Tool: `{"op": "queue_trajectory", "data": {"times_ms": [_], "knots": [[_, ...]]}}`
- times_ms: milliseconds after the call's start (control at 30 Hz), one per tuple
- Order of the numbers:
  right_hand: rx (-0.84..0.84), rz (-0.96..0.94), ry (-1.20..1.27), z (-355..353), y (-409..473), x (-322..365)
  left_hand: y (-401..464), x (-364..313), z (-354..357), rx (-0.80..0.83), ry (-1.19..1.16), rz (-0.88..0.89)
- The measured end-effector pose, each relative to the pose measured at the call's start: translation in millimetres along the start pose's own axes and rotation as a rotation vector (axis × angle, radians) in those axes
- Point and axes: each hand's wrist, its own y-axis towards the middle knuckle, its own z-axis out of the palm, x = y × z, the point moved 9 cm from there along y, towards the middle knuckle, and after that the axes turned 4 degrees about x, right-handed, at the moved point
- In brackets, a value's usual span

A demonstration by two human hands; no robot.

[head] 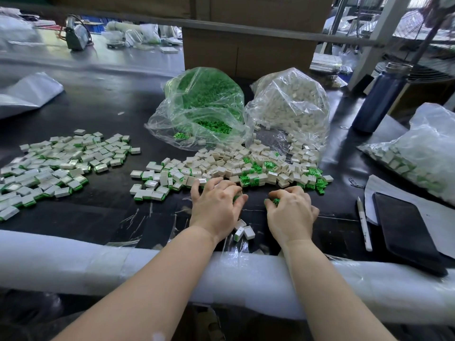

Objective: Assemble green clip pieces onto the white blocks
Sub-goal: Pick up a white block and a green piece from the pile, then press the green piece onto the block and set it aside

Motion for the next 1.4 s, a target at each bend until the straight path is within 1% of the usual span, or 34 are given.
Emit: {"op": "queue_trajectory", "data": {"times_ms": [100, 233, 333, 600, 700, 833, 933, 1033, 1133, 1300, 1367, 1400], "knots": [[0.014, -0.001, -0.008, 1, 0, 1, -1, 3, -6, -0.071, 0.007, -0.032], [0.004, -0.031, 0.019, -1, -2, 4, 2, 5, 2, -0.027, 0.044, -0.039], [-0.008, -0.064, 0.041, -2, -3, 7, 3, 5, 1, -0.039, 0.021, -0.036], [-0.02, -0.118, 0.086, -2, -3, 11, -6, -5, -20, -0.187, -0.099, 0.048], [-0.021, -0.199, 0.146, -4, -6, 19, -7, 3, -28, -0.254, -0.169, -0.014], [-0.016, -0.377, 0.202, -4, -14, 37, -11, 22, -36, -0.335, -0.306, -0.149], [0.016, -0.525, 0.17, -1, -22, 53, -12, 26, -36, -0.347, -0.363, -0.183], [0.09, -0.599, 0.076, 8, -24, 61, -12, 25, -36, -0.343, -0.395, -0.171], [0.119, -0.581, 0.002, 15, -22, 60, -13, 25, -37, -0.352, -0.439, -0.14], [0.084, -0.495, -0.03, 13, -16, 50, -11, 23, -33, -0.316, -0.485, -0.107], [0.036, -0.467, 0.002, 9, -14, 47, -11, 21, -32, -0.294, -0.537, -0.094], [0.001, -0.45, 0.062, 4, -13, 45, -12, 18, -32, -0.285, -0.577, -0.071]]}}
